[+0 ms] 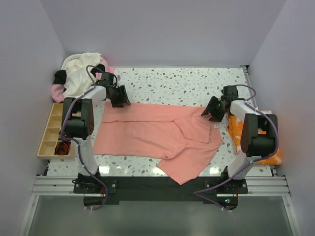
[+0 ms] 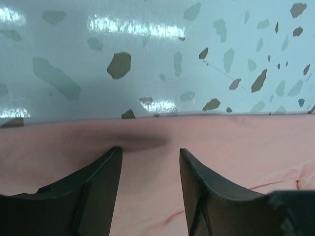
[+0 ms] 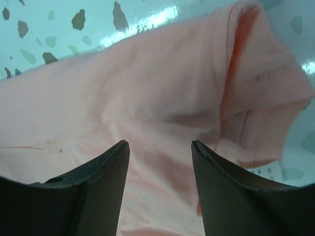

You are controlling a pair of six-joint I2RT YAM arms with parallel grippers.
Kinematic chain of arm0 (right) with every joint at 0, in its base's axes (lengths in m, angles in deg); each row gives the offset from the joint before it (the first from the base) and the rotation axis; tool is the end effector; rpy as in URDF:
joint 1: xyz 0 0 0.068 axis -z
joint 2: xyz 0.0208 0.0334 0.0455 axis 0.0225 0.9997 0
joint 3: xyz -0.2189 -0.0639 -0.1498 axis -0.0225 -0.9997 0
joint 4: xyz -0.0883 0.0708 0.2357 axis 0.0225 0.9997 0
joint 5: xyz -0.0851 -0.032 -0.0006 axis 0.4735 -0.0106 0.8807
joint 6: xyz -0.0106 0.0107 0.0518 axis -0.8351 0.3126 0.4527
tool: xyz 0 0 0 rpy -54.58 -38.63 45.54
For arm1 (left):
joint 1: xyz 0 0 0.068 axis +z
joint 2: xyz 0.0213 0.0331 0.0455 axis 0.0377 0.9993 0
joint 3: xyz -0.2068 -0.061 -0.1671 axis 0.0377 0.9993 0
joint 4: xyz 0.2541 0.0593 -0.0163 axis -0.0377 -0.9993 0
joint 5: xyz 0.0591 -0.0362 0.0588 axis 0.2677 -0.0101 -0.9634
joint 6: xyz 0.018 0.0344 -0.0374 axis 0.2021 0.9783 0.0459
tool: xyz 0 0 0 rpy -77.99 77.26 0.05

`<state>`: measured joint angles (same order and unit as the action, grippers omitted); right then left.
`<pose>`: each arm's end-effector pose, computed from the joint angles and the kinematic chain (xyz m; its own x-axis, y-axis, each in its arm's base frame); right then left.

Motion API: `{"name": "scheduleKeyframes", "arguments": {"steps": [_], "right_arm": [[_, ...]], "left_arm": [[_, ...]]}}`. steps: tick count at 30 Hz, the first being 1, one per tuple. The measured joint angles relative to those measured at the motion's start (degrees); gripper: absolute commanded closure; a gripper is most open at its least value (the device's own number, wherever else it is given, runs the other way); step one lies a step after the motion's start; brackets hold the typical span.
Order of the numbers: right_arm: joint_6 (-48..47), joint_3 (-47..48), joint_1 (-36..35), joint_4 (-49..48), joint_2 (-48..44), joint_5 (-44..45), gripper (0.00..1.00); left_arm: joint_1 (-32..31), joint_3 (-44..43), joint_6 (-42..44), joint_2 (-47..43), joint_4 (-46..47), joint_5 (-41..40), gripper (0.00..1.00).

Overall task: Fold and stack the t-shirts
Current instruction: Fold the flattened tshirt in 1/3 of the way

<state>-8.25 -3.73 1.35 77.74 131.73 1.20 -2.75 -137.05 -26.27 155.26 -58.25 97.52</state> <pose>0.3342 -0.0057 0.1753 -0.8134 0.4945 -0.3063 0.3407 0.8318 0.4383 0.4197 -0.0467 0.1623 -0.8890 -0.3043 -0.3422 -0.1383 0.8908 -0.4328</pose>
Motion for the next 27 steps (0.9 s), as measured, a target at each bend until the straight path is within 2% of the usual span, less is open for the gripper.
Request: {"name": "scheduleKeyframes", "arguments": {"steps": [5, 11, 20, 24, 25, 26, 27], "right_arm": [[0.1, 6.8, -0.1, 1.0, 7.8, 3.2, 0.44], [0.3, 19.3, -0.3, 2.4, 16.7, 5.4, 0.44], [-0.3, 37.3, -0.4, 2.8, 28.9, 5.2, 0.40], [-1.3, 38.8, -0.4, 0.9, 29.8, 3.7, 0.36], [-1.5, 37.8, -0.4, -0.5, 29.1, 3.4, 0.30], [-1.7, 36.0, -0.4, -2.0, 27.8, 3.2, 0.28], [-1.8, 34.3, -0.4, -2.7, 26.2, 3.1, 0.26]], "left_arm": [[0.0, -5.6, 0.0, 4.1, -1.0, -0.2, 0.45], [0.0, -12.5, -0.1, 8.9, -1.1, -0.6, 0.45], [0.4, -17.5, -1.1, 12.5, 0.5, -0.6, 0.44], [0.4, -17.6, -1.1, 12.4, 1.7, -0.7, 0.39], [0.4, -17.3, -1.1, 12.2, 2.2, -0.9, 0.38], [0.4, -16.6, -1.1, 11.7, 2.8, -1.2, 0.31], [0.4, -15.6, -1.1, 10.8, 3.3, -1.7, 0.28]]}}
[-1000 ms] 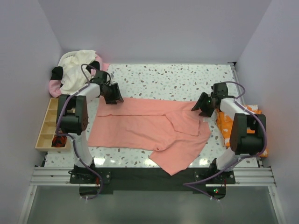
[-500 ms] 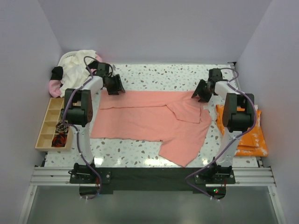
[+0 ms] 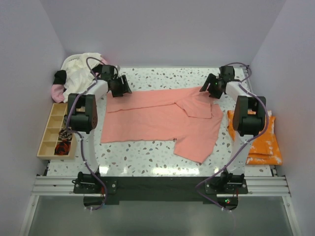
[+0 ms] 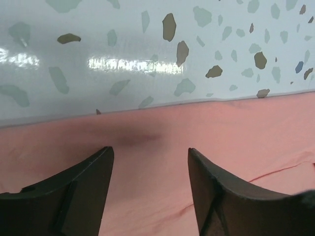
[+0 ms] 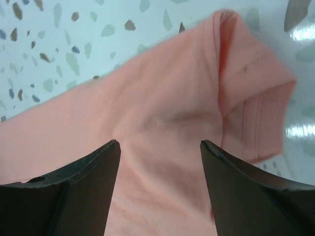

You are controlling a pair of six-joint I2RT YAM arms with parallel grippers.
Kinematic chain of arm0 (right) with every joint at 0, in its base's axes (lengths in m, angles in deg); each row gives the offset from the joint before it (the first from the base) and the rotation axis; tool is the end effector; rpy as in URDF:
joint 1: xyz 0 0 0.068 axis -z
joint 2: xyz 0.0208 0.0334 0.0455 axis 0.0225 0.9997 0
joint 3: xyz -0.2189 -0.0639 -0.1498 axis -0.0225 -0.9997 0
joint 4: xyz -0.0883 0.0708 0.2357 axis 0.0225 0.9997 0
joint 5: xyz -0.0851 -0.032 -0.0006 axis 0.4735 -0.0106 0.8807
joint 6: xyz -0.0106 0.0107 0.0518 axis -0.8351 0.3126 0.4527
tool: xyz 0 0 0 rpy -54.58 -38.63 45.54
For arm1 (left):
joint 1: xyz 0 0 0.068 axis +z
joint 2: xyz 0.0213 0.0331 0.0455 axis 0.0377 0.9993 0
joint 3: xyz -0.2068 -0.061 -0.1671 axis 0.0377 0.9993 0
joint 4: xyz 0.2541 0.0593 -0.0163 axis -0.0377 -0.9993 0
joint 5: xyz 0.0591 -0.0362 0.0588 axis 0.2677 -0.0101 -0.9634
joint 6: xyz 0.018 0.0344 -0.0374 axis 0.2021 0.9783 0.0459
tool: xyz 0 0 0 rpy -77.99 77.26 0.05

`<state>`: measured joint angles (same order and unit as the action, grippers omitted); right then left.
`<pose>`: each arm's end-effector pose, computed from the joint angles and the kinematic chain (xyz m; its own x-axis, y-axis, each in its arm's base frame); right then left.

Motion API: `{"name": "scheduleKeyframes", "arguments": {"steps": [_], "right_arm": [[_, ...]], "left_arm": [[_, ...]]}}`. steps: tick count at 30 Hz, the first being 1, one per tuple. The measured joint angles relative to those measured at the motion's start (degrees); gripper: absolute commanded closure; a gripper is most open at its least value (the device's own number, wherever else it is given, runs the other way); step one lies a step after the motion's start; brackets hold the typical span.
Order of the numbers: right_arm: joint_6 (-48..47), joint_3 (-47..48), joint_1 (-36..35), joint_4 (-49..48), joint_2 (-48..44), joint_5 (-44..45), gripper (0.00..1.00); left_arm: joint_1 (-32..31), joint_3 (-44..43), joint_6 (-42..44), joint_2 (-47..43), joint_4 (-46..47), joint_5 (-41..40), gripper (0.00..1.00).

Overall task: Fold and stack the t-shirts
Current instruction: Fold the flattened tshirt in 1/3 of the way, then grap the side of the flattened tshirt closest away from the robot with both arms

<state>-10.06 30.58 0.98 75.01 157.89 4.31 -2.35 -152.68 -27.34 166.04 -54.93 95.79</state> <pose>0.4760 -0.0111 0.1787 -0.7361 0.4651 -0.4918 0.2539 0.8632 0.4363 0.4824 -0.0476 0.1648 -0.8210 -0.3356 -0.4618 -0.1118 0.8878 -0.4464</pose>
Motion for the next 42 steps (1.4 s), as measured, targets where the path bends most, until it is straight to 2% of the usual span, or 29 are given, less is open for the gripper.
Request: {"name": "scheduleKeyframes", "arguments": {"steps": [2, 7, 11, 14, 16, 21, 28, 34, 42], "right_arm": [[-0.5, -5.7, 0.0, -1.6, -5.8, -0.1, 0.25], [-0.5, -20.2, -0.2, -4.9, -27.6, 0.2, 0.27], [-0.2, -29.0, -0.8, -2.6, -43.5, 0.4, 0.28], [0.5, -38.0, -1.3, 1.1, -51.6, 0.7, 0.27], [1.0, -43.7, -1.5, 5.4, -55.2, 0.9, 0.27], [3.6, -54.2, -3.0, 18.5, -65.9, 1.8, 0.27], [7.8, -58.5, -5.5, 25.9, -74.4, 3.1, 0.28], [11.1, -61.5, -8.0, 31.4, -79.1, 4.8, 0.27], [13.4, -66.6, -9.6, 32.3, -78.3, 5.4, 0.28]], "left_arm": [[0.0, 3.2, 0.0, -3.1, 1.2, -1.2, 0.23], [0.0, 12.5, 0.1, -19.1, 2.6, -4.6, 0.24], [0.0, 21.2, -0.2, -36.7, 3.6, -6.4, 0.25], [0.0, 33.8, -1.4, -51.0, 3.5, -7.9, 0.25], [0.0, 38.8, -2.1, -54.8, 1.7, -8.6, 0.26], [0.0, 49.6, -5.3, -56.7, -6.9, -9.9, 0.28], [0.0, 57.2, -9.8, -59.1, -11.2, -9.9, 0.27], [0.0, 58.2, -12.6, -59.6, -12.9, -11.5, 0.26], [0.0, 58.4, -15.6, -56.7, -13.6, -14.0, 0.26]]}}
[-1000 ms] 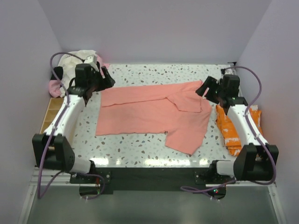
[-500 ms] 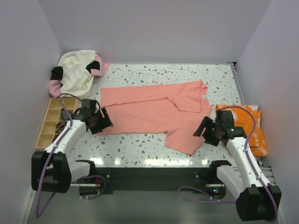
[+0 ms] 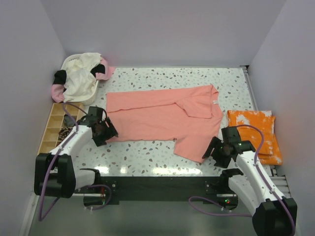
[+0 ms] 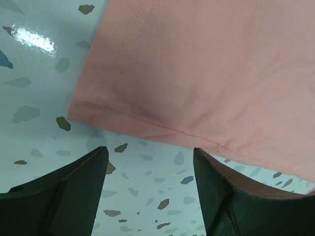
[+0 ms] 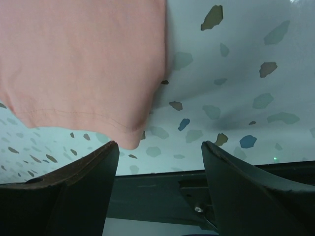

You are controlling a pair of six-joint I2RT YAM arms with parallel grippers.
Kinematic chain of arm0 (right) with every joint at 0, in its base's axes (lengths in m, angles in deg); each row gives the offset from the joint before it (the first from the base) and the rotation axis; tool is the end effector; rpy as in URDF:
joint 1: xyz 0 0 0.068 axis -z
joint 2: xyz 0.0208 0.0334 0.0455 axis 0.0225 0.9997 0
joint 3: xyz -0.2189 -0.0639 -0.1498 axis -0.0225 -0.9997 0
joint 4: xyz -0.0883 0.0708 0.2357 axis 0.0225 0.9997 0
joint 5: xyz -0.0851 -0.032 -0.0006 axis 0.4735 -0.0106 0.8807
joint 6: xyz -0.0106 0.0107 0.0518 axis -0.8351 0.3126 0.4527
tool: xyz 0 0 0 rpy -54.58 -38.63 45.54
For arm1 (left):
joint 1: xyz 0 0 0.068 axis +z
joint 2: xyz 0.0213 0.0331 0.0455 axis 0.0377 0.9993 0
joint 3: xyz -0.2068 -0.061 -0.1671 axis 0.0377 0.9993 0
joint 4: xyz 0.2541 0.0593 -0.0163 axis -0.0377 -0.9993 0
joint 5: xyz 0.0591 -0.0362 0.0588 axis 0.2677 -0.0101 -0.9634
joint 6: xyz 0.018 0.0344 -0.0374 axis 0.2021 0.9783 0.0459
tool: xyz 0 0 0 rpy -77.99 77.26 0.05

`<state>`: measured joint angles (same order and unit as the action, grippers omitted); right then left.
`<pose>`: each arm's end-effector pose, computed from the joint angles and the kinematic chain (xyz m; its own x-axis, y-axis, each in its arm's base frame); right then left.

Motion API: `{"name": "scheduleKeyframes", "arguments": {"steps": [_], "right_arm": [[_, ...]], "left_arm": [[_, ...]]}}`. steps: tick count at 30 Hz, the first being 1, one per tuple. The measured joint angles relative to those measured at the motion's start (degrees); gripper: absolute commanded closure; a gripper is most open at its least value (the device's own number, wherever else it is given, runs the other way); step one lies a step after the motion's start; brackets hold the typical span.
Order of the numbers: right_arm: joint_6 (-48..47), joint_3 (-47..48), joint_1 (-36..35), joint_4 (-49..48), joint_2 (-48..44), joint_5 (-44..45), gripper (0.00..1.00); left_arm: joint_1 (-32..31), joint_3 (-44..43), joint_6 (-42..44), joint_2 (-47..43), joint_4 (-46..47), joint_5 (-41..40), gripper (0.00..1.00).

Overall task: Fold and stack the t-shirts
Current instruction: Grap the side of the flattened tshirt closest away from the robot with both arms

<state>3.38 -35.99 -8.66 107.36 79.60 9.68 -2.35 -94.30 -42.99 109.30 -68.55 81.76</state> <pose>0.1185 0.0199 0.1760 -0.8278 0.5352 -0.1684 0.4741 0.8277 0.3002 0.2090 -0.0174 0.1791 -0.7642 -0.5861 -0.2693 -0.5277 0.8082 -0.2615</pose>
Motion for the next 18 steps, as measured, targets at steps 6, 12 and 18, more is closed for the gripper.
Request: {"name": "scheduleKeyframes", "arguments": {"steps": [6, 12, 18], "right_arm": [[1.2, -0.9, -0.4, -3.3, 2.8, -0.1, 0.30], [2.2, -2.3, -0.8, -8.2, 6.4, -1.2, 0.37], [2.9, -2.4, -1.2, -12.6, 9.2, -2.2, 0.83]], "left_arm": [[0.0, 1.5, -1.3, 4.3, 3.1, 0.4, 0.32], [0.3, 1.8, -1.5, 5.4, 7.0, 2.1, 0.50], [0.4, 2.3, -2.2, 6.9, 11.1, 3.5, 0.81]]}}
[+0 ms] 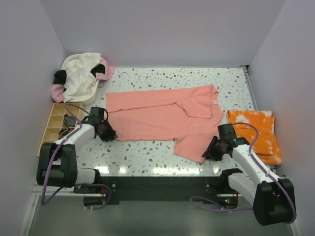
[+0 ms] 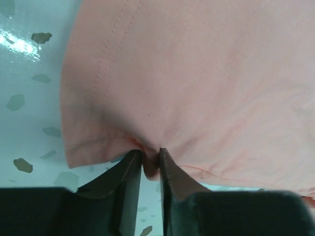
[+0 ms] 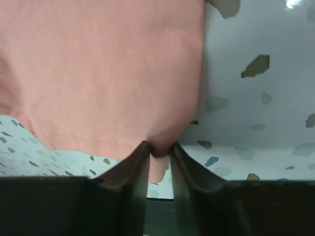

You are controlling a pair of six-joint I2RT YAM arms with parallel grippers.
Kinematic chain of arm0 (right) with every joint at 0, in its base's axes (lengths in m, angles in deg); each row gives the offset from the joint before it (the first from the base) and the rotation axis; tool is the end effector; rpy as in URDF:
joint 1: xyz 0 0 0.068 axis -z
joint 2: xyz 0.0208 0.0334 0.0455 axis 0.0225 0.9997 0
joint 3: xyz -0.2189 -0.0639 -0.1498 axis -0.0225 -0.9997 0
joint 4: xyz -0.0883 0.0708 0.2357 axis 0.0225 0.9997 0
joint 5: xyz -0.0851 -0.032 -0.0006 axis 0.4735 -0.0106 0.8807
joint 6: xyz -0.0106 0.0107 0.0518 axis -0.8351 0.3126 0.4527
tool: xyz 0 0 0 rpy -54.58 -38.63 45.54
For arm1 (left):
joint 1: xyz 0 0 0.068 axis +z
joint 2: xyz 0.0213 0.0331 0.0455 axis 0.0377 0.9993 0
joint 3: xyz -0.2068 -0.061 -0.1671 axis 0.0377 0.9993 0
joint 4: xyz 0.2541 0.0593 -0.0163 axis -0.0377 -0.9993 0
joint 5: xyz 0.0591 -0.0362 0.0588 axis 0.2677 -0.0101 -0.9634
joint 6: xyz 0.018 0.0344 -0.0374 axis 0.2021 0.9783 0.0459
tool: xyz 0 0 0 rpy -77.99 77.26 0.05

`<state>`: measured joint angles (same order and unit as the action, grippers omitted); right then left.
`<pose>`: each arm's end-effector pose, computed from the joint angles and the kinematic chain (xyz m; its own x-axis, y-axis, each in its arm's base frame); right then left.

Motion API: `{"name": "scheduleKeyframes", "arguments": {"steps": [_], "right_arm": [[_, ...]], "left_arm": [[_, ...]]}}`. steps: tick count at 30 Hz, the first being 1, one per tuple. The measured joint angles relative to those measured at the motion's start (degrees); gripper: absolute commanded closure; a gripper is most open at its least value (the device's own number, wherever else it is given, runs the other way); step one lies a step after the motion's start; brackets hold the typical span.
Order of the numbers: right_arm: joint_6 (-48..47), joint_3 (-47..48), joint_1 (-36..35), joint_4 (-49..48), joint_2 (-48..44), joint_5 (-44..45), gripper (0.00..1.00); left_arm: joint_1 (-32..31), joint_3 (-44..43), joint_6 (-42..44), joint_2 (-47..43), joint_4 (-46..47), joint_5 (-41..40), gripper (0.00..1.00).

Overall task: Fold and stack the t-shirts
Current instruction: Grap the side of the flattened tshirt closest away from the robot with both arms, then fold the other side of the tshirt into a rectangle

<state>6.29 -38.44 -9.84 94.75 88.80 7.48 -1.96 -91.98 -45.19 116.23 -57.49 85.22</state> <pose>0.1421 0.0273 0.1539 -0.8197 0.5552 -0.1407 0.4851 0.8036 0.3448 0.2265 -0.0194 0.1523 -0.7468 -0.6188 -0.2436 -0.5354 0.7767 -0.3317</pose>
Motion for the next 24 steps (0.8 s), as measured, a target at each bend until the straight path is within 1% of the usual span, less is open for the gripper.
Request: {"name": "scheduleKeyframes", "arguments": {"steps": [3, 4, 7, 11, 15, 20, 24], "right_arm": [[0.4, -0.1, -0.1, -2.1, 1.4, -0.4, 1.00], [0.5, -0.1, -0.1, -2.5, 1.6, -0.4, 1.00], [0.7, -0.1, -0.4, -2.8, 1.2, -0.4, 1.00], [0.7, 0.6, -0.5, -1.4, -2.2, -0.4, 1.00], [0.6, 4.5, -0.5, 0.7, -4.9, -0.1, 1.00], [0.1, 10.4, -0.5, 1.0, -4.0, 0.9, 1.00], [-1.2, 13.8, -0.5, 0.9, -0.3, 2.0, 1.00]], "left_arm": [[0.0, 0.5, -0.1, 0.3, 1.2, 0.6, 0.93], [0.0, 0.6, -0.1, 0.3, 1.4, 0.8, 1.00], [0.0, 0.8, 0.0, 0.3, 1.6, 1.2, 1.00], [0.0, 0.8, 0.2, 0.0, 1.2, 1.3, 1.00], [0.0, 0.8, 1.1, -1.0, -1.6, 1.6, 1.00], [0.4, -0.8, 2.7, -1.6, -5.4, 1.6, 1.00], [1.0, -2.9, 3.6, -1.7, -6.6, 1.6, 1.00]]}}
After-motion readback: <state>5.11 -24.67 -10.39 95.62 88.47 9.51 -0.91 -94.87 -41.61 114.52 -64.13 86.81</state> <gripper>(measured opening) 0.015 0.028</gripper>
